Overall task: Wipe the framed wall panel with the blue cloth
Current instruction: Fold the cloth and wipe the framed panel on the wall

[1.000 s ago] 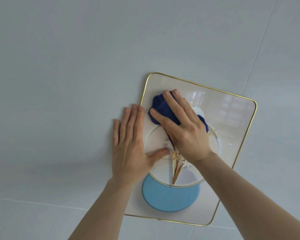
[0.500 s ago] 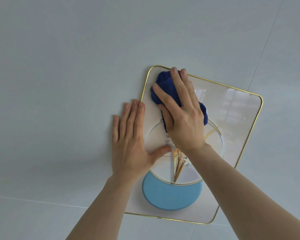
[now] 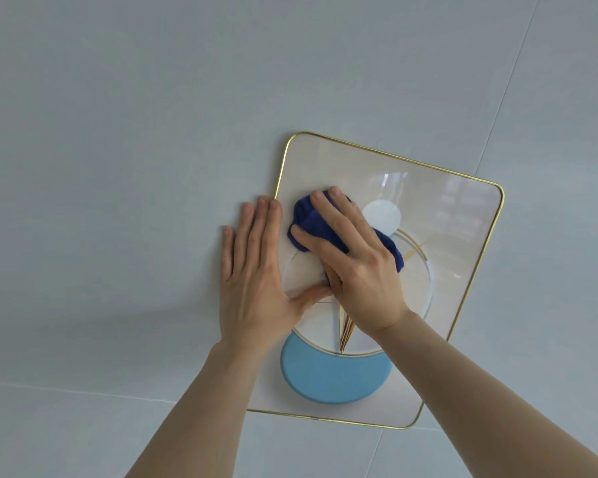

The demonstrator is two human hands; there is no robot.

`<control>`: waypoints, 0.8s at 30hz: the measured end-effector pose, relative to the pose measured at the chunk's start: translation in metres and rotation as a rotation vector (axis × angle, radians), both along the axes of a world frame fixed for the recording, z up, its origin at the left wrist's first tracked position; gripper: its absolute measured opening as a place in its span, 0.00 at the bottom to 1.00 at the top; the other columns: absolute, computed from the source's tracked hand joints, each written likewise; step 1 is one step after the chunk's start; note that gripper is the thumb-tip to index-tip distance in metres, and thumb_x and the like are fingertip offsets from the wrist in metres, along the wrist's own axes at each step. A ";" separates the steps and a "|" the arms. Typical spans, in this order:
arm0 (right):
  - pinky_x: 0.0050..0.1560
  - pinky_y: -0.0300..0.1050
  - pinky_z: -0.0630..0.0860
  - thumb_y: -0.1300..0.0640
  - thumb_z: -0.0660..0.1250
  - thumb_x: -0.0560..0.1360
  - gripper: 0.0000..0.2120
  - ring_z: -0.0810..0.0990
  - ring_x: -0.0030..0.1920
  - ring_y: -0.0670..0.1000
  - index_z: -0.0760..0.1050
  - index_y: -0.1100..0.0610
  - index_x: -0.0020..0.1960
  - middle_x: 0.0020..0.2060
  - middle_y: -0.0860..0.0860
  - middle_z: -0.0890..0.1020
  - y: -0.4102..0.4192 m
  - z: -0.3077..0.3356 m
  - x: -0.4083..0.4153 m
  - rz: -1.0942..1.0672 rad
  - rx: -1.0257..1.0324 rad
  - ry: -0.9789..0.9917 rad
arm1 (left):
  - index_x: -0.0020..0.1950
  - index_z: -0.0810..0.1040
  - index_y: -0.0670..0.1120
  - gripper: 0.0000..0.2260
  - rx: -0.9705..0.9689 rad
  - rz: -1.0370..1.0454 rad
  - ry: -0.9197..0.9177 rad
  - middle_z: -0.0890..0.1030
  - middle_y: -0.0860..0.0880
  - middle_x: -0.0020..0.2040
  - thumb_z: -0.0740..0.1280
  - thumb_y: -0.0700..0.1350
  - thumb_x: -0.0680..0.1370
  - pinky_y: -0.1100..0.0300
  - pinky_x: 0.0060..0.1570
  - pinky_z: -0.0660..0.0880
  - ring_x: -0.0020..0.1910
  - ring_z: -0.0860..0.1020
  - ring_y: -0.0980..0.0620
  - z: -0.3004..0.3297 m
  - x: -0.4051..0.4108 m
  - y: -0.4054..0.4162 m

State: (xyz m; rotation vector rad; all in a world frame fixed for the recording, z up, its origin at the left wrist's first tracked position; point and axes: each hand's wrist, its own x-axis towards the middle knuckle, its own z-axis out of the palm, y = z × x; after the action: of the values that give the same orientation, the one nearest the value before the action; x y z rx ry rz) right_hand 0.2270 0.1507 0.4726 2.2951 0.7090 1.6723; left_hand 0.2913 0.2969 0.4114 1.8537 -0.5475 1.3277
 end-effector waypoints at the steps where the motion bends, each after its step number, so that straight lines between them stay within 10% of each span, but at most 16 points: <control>1: 0.76 0.58 0.73 0.70 0.70 0.81 0.19 0.68 0.80 0.61 0.82 0.54 0.68 0.76 0.58 0.74 -0.002 -0.006 -0.006 -0.014 -0.008 0.023 | 0.86 0.49 0.48 0.58 0.015 -0.016 0.011 0.54 0.50 0.87 0.68 0.78 0.68 0.51 0.85 0.44 0.86 0.47 0.53 0.000 -0.001 0.002; 15: 0.43 0.48 0.87 0.81 0.72 0.59 0.27 0.81 0.69 0.58 0.89 0.55 0.48 0.65 0.54 0.84 0.010 -0.022 -0.077 -0.322 -0.037 0.336 | 0.86 0.39 0.51 0.60 0.281 -0.071 0.286 0.42 0.54 0.87 0.81 0.50 0.70 0.51 0.84 0.45 0.86 0.41 0.52 0.021 -0.041 0.037; 24: 0.50 0.45 0.77 0.71 0.68 0.73 0.18 0.83 0.52 0.55 0.87 0.50 0.51 0.55 0.45 0.85 0.011 -0.046 -0.126 -0.519 0.353 0.703 | 0.86 0.49 0.54 0.46 0.281 -0.143 0.383 0.52 0.50 0.87 0.75 0.55 0.76 0.50 0.84 0.49 0.86 0.50 0.47 0.009 -0.076 0.068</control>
State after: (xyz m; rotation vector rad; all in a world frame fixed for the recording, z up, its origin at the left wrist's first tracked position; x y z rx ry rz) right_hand 0.1010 0.1613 0.4262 2.9890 -0.1256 0.7931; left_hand 0.2154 0.3653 0.4205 2.1834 -0.6712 0.8036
